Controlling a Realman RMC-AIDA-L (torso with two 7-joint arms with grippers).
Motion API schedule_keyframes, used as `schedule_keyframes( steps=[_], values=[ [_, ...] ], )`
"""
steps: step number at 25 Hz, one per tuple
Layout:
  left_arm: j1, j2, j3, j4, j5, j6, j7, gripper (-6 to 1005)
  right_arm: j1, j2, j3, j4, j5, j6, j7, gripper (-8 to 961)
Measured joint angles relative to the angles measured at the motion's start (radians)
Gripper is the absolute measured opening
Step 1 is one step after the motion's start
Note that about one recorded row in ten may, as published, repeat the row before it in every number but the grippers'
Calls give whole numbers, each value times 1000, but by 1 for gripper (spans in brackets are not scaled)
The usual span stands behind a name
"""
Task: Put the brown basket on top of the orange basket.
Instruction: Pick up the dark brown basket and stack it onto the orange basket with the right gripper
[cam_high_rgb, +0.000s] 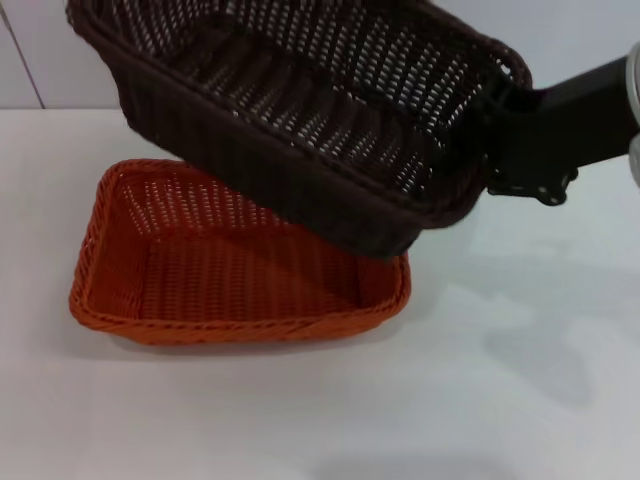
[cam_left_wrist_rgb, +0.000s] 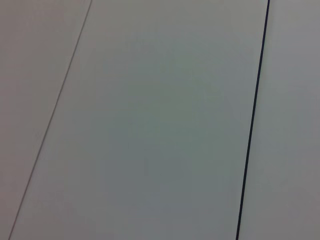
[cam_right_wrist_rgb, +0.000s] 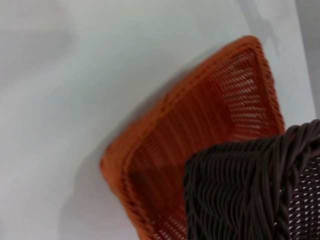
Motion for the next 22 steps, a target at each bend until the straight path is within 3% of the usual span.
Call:
schedule_keyframes(
  steps=[10,17,22],
  values=[
    [-30,-4,-13,47,0,11,119,787,15,10,53,173,39,159,-313,163],
    [-31,-4,-11,49,0,13,123,786,48,12,119,280,165,161,-496,166],
    [-23,-3,-14,51,0,14,142,786,60,12,110,350,172,160,-546,167]
  ],
)
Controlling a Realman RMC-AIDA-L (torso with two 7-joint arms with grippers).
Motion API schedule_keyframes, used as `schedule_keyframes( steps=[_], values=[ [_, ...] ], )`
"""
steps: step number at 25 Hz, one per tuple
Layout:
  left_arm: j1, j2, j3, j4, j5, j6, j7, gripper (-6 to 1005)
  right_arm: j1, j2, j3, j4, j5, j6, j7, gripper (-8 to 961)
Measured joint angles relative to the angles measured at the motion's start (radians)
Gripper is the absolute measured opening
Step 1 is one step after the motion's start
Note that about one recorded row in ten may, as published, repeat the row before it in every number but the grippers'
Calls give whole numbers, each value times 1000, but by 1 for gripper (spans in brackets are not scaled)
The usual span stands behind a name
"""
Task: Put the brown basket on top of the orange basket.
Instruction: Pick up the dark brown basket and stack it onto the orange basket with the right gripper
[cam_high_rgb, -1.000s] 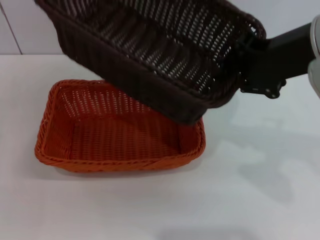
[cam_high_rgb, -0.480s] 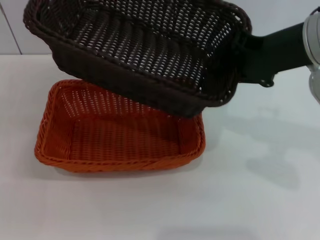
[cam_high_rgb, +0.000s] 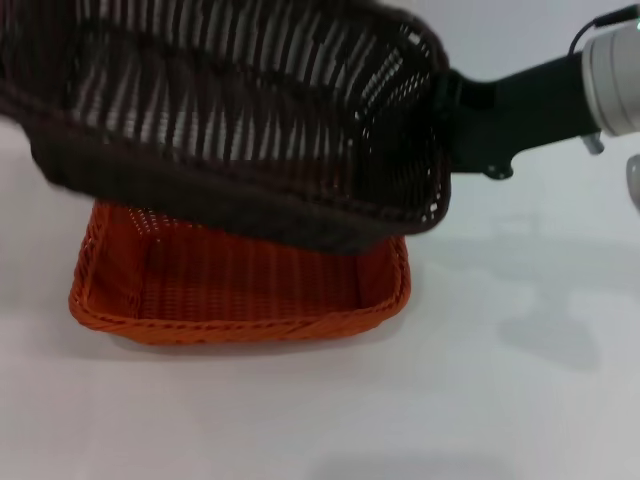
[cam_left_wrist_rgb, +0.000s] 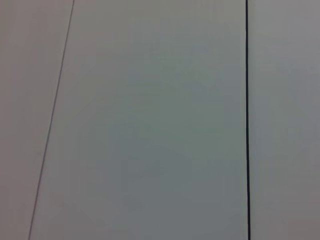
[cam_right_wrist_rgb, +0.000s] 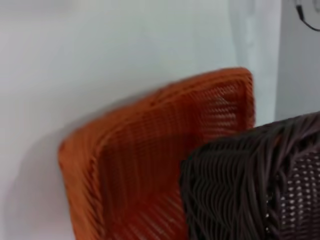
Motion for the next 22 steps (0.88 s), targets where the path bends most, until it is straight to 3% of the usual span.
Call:
schedule_keyframes(
  steps=[22],
  values=[
    [5,-3,-4,2,-12,3,22,786,50,-10,18,214,-59,6,-82,175]
  ],
)
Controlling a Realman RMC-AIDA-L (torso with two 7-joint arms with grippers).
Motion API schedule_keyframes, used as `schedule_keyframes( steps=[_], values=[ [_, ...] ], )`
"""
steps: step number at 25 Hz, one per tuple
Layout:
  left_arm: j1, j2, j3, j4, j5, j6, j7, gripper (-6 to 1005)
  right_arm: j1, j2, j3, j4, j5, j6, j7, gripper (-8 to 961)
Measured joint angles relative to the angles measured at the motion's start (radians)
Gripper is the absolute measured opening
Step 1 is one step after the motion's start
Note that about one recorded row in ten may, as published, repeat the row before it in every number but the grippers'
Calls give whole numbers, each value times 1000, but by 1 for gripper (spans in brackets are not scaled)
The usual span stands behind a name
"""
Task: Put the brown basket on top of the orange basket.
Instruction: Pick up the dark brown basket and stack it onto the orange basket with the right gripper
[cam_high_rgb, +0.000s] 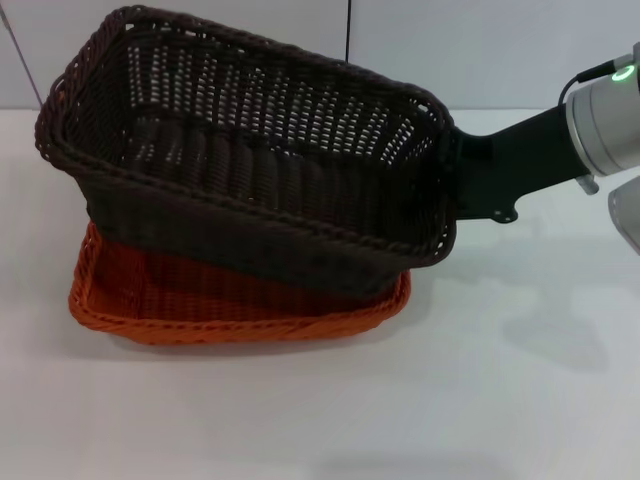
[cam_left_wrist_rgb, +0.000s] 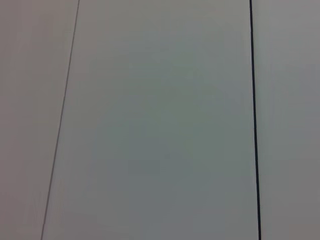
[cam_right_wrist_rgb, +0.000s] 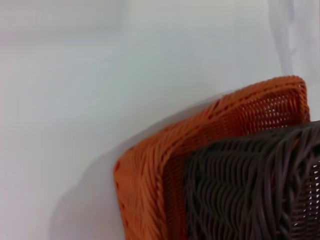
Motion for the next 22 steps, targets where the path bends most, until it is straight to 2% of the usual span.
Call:
schedule_keyframes(
  steps=[11,22],
  values=[
    [3,-3,8,2,0,1,1,786,21,-1,15,30,-25,0,-67,178],
    [5,-3,9,11,0,14,28,786,70,-3,5,148,-26,60,-126,182]
  ],
)
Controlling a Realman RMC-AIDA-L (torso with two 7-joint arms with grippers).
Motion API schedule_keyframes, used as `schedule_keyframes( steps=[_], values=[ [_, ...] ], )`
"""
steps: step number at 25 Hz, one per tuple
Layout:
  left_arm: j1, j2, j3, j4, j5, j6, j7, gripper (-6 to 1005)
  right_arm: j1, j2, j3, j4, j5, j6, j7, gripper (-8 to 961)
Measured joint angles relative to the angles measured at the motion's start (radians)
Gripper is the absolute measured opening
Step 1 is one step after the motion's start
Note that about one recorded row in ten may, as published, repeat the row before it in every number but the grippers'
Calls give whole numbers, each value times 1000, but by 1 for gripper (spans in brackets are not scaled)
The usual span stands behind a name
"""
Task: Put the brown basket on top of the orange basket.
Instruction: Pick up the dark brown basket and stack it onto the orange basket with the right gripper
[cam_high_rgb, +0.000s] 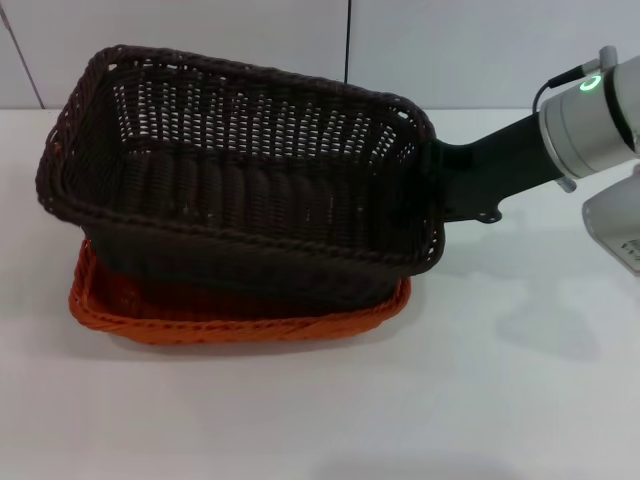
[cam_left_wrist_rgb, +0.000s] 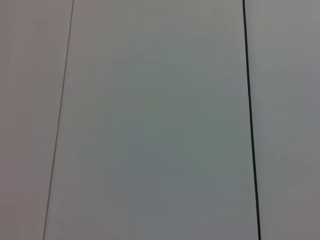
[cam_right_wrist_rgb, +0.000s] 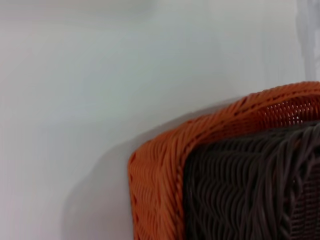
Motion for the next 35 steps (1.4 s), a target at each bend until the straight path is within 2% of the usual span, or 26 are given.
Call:
schedule_keyframes(
  steps=[5,12,16,35],
  values=[
    [-1,0,0,2,0,0,0,786,17,0,0,34,0,27,-3,184],
    [-3,0,-2,8,0,0,0,786,12,11,1,70,27,83,9,186],
    [-16,1,-7,16,0,-5,0,786,-11,19,7,78,120,86,-17,187],
    [-34,3,-14,53,-5,-12,-6,786,-100,30,-34,40,115,143,-23,244]
  ],
)
